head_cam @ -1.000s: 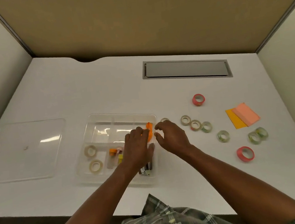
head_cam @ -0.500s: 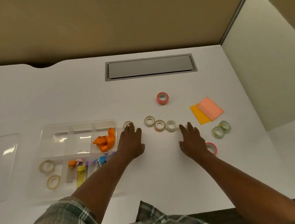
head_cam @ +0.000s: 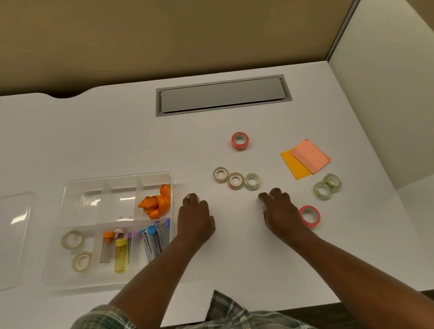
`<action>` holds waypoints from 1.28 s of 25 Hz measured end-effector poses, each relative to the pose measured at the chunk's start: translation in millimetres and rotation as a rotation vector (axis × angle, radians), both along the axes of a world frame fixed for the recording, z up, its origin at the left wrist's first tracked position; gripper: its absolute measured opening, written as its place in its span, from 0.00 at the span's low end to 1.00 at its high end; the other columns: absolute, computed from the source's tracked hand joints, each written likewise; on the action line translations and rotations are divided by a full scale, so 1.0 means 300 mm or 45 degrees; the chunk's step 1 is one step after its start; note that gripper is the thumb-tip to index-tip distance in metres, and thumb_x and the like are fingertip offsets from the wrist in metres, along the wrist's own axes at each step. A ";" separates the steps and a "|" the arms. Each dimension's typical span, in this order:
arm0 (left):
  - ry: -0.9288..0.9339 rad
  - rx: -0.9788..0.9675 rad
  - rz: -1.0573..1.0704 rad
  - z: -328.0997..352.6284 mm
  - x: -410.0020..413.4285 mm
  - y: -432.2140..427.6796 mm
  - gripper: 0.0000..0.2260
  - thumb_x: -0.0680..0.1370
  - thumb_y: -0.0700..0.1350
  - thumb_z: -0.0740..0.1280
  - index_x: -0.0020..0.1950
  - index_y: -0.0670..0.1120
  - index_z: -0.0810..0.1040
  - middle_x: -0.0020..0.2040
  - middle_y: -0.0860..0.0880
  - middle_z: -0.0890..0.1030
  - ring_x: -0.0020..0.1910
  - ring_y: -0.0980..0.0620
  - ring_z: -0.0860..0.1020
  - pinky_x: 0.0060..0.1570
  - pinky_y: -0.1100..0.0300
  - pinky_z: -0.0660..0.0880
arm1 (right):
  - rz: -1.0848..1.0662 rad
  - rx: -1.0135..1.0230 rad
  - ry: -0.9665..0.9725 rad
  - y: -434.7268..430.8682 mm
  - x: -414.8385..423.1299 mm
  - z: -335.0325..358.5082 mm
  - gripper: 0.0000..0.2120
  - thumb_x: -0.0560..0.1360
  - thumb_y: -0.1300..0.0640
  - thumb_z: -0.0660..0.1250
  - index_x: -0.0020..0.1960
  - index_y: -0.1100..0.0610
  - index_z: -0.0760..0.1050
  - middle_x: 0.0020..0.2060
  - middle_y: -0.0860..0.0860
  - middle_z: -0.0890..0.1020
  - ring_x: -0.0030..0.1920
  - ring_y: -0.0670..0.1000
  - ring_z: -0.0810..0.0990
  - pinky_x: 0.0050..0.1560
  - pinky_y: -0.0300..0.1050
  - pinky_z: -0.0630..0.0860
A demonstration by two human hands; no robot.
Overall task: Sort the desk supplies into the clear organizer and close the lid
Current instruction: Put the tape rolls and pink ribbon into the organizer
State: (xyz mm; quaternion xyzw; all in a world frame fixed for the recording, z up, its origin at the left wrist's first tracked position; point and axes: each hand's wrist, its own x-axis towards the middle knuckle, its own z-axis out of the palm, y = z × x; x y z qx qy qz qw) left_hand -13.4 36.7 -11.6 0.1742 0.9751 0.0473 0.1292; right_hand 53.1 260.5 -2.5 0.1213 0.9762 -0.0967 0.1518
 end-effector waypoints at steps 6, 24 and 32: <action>0.072 0.052 -0.074 -0.003 0.065 -0.032 0.14 0.77 0.50 0.64 0.54 0.41 0.80 0.59 0.41 0.77 0.57 0.43 0.73 0.54 0.52 0.71 | -0.025 -0.130 0.037 -0.119 0.009 0.000 0.21 0.78 0.56 0.63 0.70 0.52 0.69 0.62 0.55 0.72 0.58 0.58 0.73 0.49 0.51 0.77; 0.257 0.814 0.537 0.238 0.073 -0.767 0.04 0.75 0.40 0.69 0.46 0.49 0.76 0.42 0.52 0.79 0.43 0.52 0.73 0.40 0.56 0.72 | 0.314 -0.865 0.290 -0.959 -0.250 0.228 0.21 0.75 0.50 0.71 0.66 0.51 0.72 0.59 0.45 0.79 0.52 0.47 0.80 0.48 0.37 0.72; 0.234 0.539 0.676 0.133 0.126 -1.019 0.04 0.74 0.40 0.72 0.47 0.48 0.81 0.43 0.50 0.84 0.43 0.51 0.77 0.43 0.57 0.76 | 0.842 -0.505 0.178 -1.272 -0.319 0.169 0.14 0.76 0.50 0.69 0.60 0.51 0.74 0.55 0.49 0.82 0.52 0.53 0.78 0.44 0.43 0.69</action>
